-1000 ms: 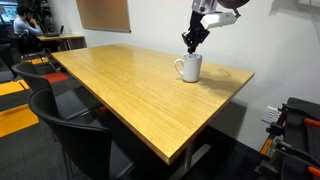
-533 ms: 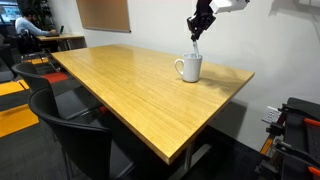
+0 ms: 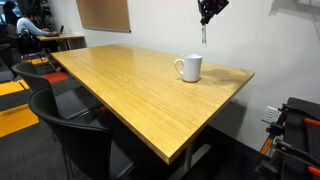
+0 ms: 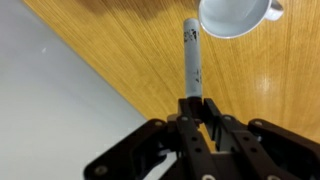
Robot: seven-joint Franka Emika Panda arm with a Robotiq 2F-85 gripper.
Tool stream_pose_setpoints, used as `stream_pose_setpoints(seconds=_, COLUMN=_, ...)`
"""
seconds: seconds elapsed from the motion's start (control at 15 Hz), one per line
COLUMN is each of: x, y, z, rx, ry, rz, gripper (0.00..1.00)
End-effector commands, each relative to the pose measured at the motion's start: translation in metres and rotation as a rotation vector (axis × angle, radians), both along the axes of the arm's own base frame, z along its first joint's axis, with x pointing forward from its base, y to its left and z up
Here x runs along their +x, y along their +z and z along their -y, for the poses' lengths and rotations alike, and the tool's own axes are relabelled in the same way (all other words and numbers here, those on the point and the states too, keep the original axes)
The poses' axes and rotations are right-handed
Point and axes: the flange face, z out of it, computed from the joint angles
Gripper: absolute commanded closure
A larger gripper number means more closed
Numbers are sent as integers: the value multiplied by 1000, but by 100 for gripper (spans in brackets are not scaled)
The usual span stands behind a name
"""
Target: Remove the marker from the mug and put it on the table
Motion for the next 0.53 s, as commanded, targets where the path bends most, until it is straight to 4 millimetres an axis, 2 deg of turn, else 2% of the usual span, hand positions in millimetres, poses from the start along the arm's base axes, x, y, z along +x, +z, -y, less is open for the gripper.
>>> stream_pose_setpoints(seconds=0.0, x=-18, y=15, z=21, rx=11, ry=-95, rz=43, gripper=95)
stream_pose_setpoints(seconds=0.13, x=-20, y=14, z=33, rx=14, ry=-145, rz=20, gripper=95)
stream_pose_setpoints(seconds=0.47, x=-21, y=-1, z=60, rx=35, ry=-248, rz=-97, gripper=95)
